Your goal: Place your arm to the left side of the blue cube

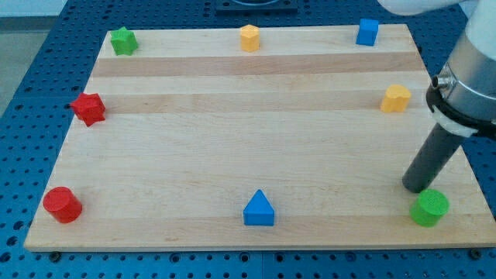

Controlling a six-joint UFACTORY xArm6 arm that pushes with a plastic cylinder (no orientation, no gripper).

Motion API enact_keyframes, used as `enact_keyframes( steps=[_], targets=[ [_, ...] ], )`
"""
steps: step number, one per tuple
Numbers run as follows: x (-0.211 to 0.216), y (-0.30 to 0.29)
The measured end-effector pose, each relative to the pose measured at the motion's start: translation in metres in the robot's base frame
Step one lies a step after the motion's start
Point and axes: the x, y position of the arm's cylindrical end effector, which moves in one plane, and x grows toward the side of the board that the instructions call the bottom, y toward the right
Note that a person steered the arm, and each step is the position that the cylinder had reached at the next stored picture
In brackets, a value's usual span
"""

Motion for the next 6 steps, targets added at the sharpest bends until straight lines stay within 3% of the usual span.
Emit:
enact_keyframes(
  steps=[2,3,5,6],
  targets=[
    [-0.029,-0.034],
    [-0.078,-0.088],
    [-0.189,-0.071],
    [-0.264,-0.073]
  ],
)
